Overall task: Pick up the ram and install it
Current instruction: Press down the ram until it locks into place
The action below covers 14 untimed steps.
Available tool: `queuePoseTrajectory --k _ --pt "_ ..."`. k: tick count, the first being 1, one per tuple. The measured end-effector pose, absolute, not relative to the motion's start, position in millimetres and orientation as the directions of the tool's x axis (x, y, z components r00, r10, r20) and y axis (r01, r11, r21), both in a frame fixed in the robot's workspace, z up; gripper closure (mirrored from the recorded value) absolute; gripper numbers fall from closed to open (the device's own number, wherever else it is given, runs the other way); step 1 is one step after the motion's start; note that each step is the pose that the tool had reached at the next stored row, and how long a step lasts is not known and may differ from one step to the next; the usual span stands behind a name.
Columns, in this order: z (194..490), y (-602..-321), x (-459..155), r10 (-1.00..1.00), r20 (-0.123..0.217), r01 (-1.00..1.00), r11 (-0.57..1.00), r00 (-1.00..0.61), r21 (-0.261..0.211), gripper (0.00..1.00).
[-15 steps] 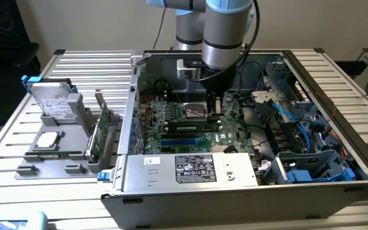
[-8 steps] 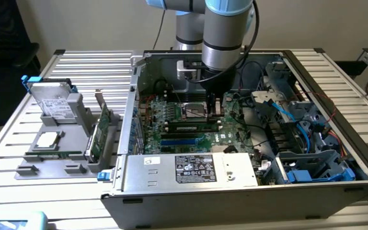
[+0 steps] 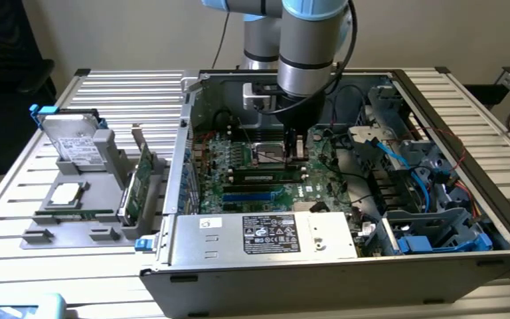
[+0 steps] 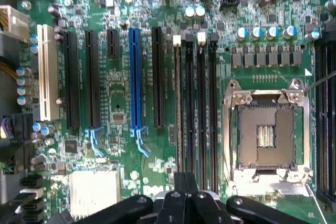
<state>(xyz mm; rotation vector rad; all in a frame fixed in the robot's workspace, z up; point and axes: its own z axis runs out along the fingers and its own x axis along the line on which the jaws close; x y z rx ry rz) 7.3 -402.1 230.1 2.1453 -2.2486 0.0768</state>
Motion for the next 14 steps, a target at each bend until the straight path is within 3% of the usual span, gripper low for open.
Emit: queuePoseTrajectory --k 14 --pt "235.3 -402.1 -34.6 -0.997 0.058 -0.999 0.047 -0.047 -0.013 0.89"
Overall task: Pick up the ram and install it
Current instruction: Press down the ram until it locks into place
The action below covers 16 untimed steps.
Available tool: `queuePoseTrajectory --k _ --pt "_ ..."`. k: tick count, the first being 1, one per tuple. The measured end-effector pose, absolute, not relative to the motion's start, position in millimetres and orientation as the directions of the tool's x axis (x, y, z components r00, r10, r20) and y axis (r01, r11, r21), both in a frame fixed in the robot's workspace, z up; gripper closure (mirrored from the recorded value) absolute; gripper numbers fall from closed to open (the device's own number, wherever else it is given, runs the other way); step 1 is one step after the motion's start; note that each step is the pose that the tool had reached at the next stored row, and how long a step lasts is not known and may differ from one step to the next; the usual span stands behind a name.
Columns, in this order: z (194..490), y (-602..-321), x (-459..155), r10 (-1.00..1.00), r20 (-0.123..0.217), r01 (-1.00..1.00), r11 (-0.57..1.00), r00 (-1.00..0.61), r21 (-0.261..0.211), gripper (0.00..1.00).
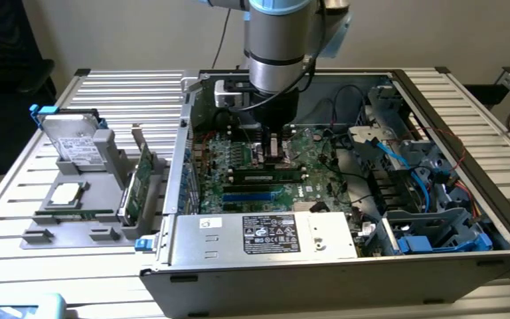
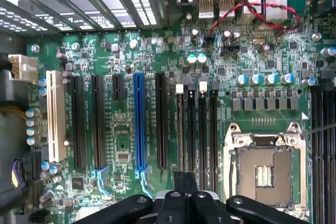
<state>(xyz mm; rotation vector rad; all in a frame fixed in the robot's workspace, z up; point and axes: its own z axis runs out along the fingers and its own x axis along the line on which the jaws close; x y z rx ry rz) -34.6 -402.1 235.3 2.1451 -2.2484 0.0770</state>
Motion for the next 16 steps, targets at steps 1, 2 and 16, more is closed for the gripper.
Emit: queuePoseTrajectory --k 1,2,16 --pt "235.3 -402.1 -37.4 -0.997 0.058 -0.999 0.047 -0.047 -0.013 0.89" --pt "235.3 -402.1 -40.0 -0.997 0.058 -0.999 0.047 -0.047 -0.013 0.89" --pt "234.0 -401.0 -72.0 -0.997 0.057 -0.998 0.047 -0.049 -0.044 0.89"
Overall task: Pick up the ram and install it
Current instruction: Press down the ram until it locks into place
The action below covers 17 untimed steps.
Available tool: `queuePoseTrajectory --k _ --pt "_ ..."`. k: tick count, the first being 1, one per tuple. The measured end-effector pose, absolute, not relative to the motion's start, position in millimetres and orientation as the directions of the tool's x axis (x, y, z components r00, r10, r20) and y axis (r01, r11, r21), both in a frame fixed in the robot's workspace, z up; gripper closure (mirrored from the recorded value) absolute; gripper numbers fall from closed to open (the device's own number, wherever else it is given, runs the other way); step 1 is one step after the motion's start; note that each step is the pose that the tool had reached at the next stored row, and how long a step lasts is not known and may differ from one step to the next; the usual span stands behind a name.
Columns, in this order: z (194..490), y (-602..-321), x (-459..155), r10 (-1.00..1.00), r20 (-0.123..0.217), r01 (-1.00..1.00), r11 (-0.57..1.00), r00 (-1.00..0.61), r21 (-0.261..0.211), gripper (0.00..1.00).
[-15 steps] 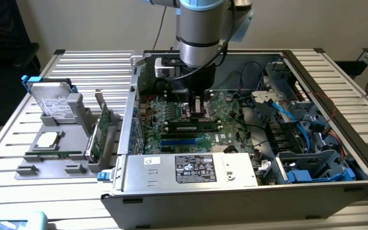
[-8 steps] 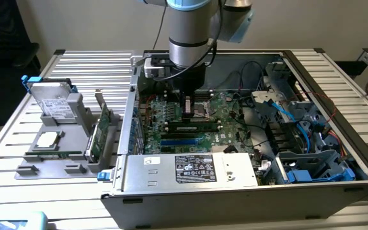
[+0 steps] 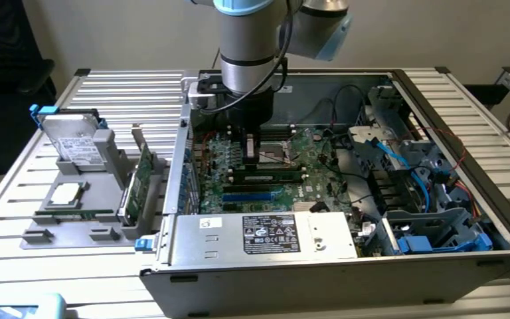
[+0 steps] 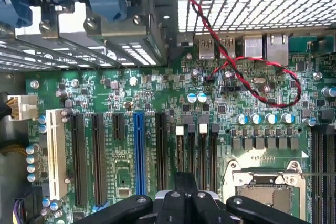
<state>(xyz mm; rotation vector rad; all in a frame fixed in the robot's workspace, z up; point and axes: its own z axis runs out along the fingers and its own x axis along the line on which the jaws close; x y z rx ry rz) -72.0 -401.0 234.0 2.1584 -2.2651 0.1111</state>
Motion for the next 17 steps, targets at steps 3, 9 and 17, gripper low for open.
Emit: queuePoseTrajectory --k 3,9,17 --pt "233.4 -400.9 -75.9 -0.997 0.057 -0.997 0.047 -0.05 -0.054 0.89" --pt "232.8 -400.8 -79.0 -0.997 0.056 -0.997 0.047 -0.05 -0.055 0.89" --pt "229.6 -400.8 -79.1 -0.997 0.056 -0.997 0.047 -0.05 -0.057 0.89"
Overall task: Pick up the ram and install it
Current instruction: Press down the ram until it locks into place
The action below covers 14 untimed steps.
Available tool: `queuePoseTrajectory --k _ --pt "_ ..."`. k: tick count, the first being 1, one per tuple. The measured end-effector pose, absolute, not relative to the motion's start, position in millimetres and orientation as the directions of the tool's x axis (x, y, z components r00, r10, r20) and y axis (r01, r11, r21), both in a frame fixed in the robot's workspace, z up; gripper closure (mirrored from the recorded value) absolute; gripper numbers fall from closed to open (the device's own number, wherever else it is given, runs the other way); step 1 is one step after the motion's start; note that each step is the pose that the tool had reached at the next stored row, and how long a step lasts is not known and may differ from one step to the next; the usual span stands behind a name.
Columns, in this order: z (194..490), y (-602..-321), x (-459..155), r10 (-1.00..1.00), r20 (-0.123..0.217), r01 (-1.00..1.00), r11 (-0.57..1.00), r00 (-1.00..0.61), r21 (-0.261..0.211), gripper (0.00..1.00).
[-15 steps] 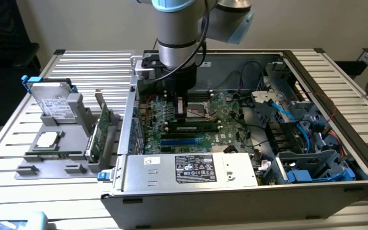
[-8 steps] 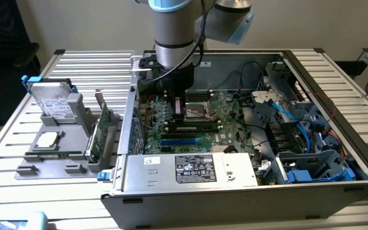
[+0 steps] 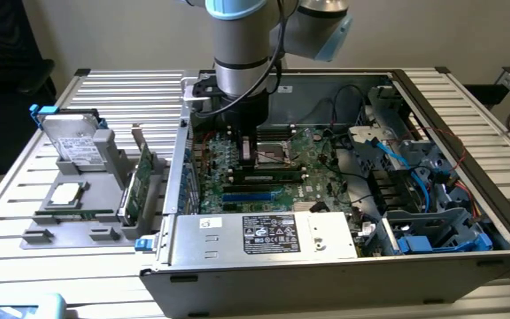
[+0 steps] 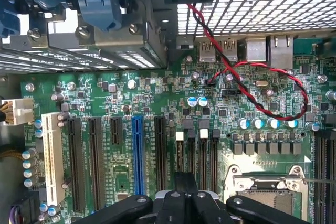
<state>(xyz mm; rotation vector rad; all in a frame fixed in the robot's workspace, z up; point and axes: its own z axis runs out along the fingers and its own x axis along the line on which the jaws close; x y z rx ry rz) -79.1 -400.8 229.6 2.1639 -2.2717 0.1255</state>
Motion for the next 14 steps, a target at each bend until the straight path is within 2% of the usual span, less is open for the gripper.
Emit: queuePoseTrajectory --k 11,14 --pt "224.9 -400.9 -79.3 -0.997 0.057 -0.997 0.047 -0.05 -0.06 0.89" --pt "232.0 -400.6 -79.1 -0.997 0.055 -0.997 0.047 -0.05 -0.061 0.89"
